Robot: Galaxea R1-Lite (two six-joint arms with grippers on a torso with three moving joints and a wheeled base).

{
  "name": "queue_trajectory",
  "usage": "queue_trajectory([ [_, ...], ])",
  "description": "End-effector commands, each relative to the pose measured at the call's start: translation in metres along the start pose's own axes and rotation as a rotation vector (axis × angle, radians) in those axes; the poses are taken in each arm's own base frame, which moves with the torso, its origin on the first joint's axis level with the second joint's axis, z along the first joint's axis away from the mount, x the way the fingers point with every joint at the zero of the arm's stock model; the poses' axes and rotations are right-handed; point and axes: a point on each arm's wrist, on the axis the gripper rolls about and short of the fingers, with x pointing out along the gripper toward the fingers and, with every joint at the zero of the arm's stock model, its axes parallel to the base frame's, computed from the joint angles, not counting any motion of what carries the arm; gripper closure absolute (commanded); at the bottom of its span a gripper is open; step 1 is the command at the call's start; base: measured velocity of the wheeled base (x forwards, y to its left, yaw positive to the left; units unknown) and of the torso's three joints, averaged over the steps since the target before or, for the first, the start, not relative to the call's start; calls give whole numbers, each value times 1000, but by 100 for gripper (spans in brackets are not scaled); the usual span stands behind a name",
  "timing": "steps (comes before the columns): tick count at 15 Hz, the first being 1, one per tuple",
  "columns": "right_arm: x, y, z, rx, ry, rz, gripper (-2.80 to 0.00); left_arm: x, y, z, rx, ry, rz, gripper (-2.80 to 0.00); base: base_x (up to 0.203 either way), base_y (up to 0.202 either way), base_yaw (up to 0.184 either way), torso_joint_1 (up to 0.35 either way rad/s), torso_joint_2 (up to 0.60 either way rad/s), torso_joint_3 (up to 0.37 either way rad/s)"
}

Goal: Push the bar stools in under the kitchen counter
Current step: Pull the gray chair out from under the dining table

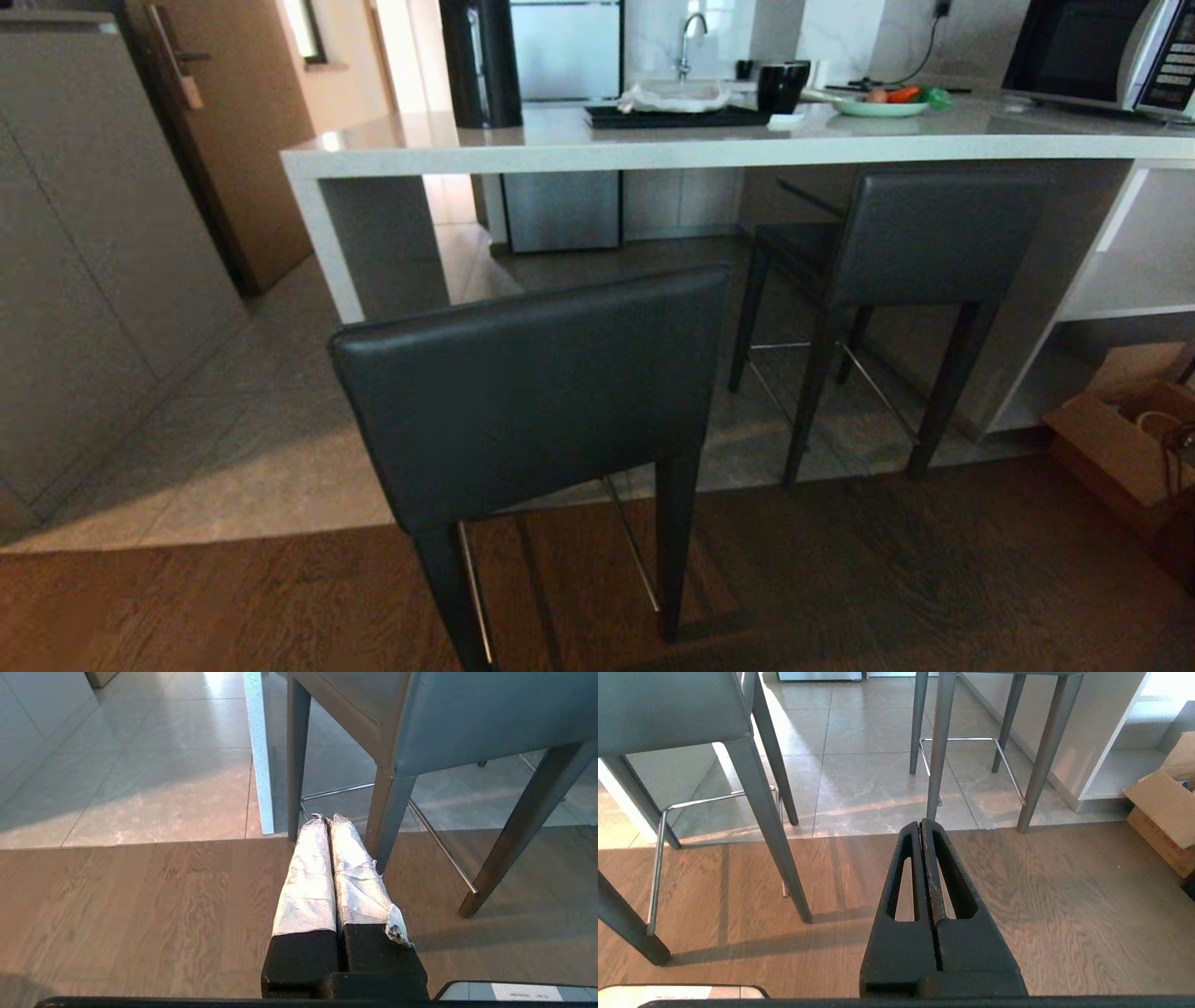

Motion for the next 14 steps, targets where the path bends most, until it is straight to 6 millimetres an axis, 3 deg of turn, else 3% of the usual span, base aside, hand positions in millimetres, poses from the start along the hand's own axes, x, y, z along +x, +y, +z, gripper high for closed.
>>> queue_trajectory([
  [1,0,0,0,0,1,1,0,0,0,0,-1,2,0,0,0,0,0,0,0,0],
  [8,0,0,0,0,2,1,0,0,0,0,-5,1,0,0,0,0,0,0,0,0],
  [14,0,0,0,0,0,0,0,0,0,0,-7,2,0,0,-1,-176,2,1,1,1],
])
